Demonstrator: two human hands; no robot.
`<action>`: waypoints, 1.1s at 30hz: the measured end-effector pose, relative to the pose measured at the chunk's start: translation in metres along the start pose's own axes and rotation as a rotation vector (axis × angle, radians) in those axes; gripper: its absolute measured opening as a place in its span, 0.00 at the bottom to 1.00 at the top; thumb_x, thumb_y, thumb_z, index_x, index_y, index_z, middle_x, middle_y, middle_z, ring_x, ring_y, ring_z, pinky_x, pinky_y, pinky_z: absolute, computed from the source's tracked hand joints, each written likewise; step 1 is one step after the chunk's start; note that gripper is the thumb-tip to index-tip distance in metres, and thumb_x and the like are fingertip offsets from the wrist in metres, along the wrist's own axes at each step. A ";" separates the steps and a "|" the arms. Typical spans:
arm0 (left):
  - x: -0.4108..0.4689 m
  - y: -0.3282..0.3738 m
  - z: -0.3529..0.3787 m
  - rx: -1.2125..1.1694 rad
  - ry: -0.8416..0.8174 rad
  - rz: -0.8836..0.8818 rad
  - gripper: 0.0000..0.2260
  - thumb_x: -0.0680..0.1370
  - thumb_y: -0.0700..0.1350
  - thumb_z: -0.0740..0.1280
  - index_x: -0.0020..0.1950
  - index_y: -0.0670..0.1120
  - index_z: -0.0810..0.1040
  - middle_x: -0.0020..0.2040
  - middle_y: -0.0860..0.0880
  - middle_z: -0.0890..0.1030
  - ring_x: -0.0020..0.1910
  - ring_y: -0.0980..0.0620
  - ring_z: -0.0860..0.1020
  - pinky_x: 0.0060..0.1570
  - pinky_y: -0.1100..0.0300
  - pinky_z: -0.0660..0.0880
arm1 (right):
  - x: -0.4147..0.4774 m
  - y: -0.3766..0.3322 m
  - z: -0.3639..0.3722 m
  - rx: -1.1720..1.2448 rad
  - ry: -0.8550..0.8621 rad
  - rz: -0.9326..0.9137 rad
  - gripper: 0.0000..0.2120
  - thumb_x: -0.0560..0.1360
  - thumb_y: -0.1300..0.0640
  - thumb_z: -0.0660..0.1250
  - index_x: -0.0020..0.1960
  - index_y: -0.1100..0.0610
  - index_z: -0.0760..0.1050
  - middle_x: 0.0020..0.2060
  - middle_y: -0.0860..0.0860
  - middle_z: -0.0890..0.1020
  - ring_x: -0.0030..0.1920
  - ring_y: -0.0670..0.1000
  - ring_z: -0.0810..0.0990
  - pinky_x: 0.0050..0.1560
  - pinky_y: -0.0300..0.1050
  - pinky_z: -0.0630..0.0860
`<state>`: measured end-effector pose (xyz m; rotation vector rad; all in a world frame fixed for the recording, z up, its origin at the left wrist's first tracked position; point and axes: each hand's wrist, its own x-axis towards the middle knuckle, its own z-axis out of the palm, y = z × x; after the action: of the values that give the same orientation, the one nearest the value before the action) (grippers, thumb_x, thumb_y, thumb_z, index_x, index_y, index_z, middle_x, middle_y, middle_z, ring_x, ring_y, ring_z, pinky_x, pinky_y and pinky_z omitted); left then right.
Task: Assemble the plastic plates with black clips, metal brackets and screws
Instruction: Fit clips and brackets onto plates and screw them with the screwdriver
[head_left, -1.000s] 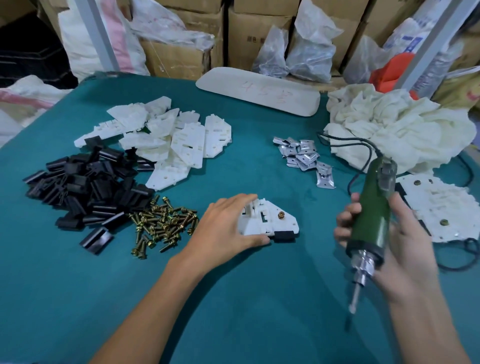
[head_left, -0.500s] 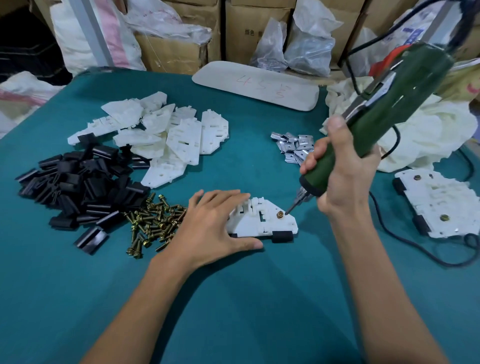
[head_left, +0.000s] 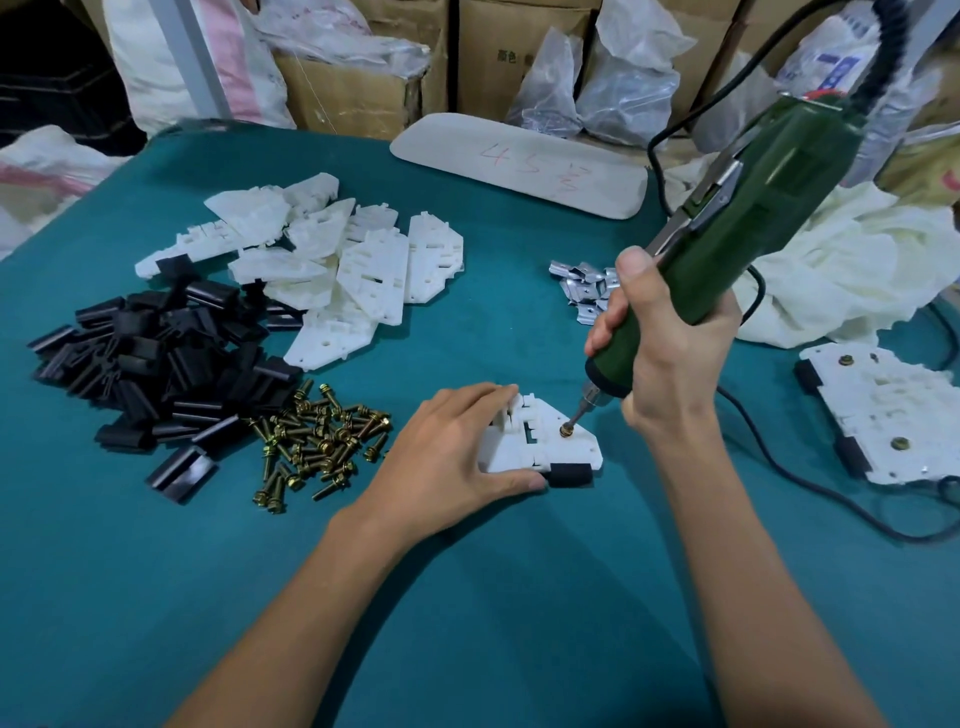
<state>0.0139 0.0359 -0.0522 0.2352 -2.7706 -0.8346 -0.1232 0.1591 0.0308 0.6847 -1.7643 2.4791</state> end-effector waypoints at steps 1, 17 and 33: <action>0.000 0.000 0.000 -0.002 0.002 -0.001 0.40 0.70 0.71 0.69 0.76 0.52 0.68 0.72 0.57 0.72 0.67 0.56 0.67 0.66 0.63 0.61 | 0.000 0.001 0.000 -0.011 -0.003 -0.003 0.12 0.72 0.52 0.76 0.38 0.55 0.75 0.26 0.52 0.75 0.21 0.55 0.71 0.28 0.47 0.72; 0.002 -0.002 0.001 0.008 -0.013 -0.004 0.42 0.69 0.73 0.67 0.76 0.51 0.69 0.70 0.55 0.73 0.65 0.53 0.68 0.67 0.57 0.64 | -0.006 0.010 0.003 -0.113 -0.057 -0.024 0.17 0.72 0.54 0.72 0.44 0.68 0.73 0.26 0.52 0.75 0.22 0.55 0.74 0.28 0.45 0.73; 0.003 -0.002 -0.002 -0.039 -0.060 -0.043 0.39 0.70 0.71 0.69 0.76 0.55 0.65 0.72 0.60 0.69 0.68 0.57 0.63 0.67 0.63 0.60 | 0.003 -0.006 -0.007 0.179 -0.125 0.192 0.12 0.71 0.45 0.73 0.37 0.51 0.76 0.26 0.51 0.73 0.22 0.52 0.71 0.28 0.45 0.72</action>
<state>0.0114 0.0326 -0.0511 0.2671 -2.8113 -0.9198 -0.1262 0.1666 0.0353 0.7275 -1.7378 2.8074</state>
